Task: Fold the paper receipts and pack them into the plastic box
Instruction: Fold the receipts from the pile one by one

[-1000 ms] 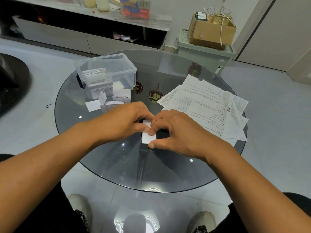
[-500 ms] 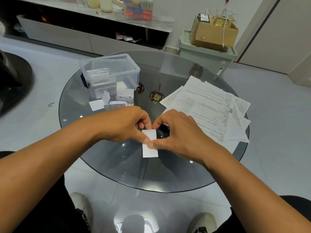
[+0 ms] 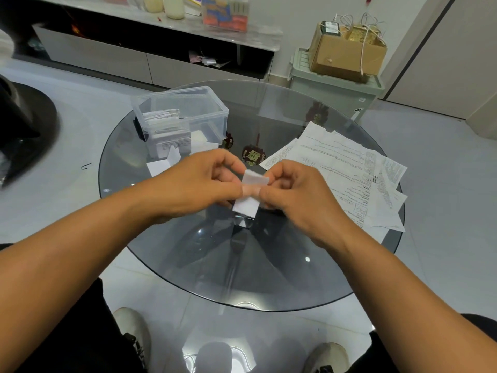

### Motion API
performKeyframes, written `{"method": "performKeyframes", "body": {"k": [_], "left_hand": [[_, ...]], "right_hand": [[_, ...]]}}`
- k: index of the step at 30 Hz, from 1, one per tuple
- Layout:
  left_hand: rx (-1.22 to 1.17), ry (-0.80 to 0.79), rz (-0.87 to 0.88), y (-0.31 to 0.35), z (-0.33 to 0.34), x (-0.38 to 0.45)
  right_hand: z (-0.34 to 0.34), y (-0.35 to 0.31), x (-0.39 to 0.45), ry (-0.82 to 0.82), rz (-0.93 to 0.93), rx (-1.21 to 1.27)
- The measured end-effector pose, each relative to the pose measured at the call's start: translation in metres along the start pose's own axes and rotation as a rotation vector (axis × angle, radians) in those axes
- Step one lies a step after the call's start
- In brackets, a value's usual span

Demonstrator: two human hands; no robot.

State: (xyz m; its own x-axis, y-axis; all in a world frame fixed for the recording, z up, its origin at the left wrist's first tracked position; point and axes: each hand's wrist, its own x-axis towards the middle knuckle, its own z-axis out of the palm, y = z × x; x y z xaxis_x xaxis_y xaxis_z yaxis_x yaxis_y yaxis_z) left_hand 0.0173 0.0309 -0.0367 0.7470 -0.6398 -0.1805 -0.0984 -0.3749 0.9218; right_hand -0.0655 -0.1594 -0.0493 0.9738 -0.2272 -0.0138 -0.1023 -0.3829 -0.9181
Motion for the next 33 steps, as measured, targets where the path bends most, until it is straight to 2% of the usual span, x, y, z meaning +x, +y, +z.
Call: {"method": "performKeyframes", "body": {"k": [2,5,11,13,21,23,25,28,30,33], "left_hand": [[-0.125,0.001,-0.087,0.003,0.003,-0.001],[-0.287,0.06,-0.155,0.004,0.005,0.0],[-0.552,0.069,-0.242,0.006,0.0,0.004],[-0.556,0.045,-0.221,0.005,0.001,0.003],[-0.185,0.196,0.03,0.002,0.011,0.0],[0.067,0.316,0.126,0.0,0.006,0.002],[0.415,0.452,0.195,0.0,-0.006,0.0],[0.759,0.49,0.073,0.001,-0.028,-0.004],[0.82,0.43,-0.059,-0.002,-0.039,-0.004],[0.804,0.361,-0.112,-0.011,-0.046,-0.001]], "right_hand": [[0.0,-0.002,0.001,0.036,-0.014,0.146],[0.0,-0.005,0.0,0.012,-0.08,0.2],[0.002,-0.001,-0.001,-0.014,-0.097,0.017],[0.003,-0.001,-0.003,0.015,-0.085,-0.041],[0.007,-0.003,0.001,0.104,0.019,0.094],[0.005,-0.001,0.003,0.165,-0.018,0.003],[0.001,0.0,0.005,0.222,-0.09,-0.212],[0.0,0.001,0.006,0.16,-0.123,-0.53],[0.004,0.005,0.008,0.099,-0.07,-0.535],[0.007,0.007,0.008,0.126,-0.063,-0.435]]}}
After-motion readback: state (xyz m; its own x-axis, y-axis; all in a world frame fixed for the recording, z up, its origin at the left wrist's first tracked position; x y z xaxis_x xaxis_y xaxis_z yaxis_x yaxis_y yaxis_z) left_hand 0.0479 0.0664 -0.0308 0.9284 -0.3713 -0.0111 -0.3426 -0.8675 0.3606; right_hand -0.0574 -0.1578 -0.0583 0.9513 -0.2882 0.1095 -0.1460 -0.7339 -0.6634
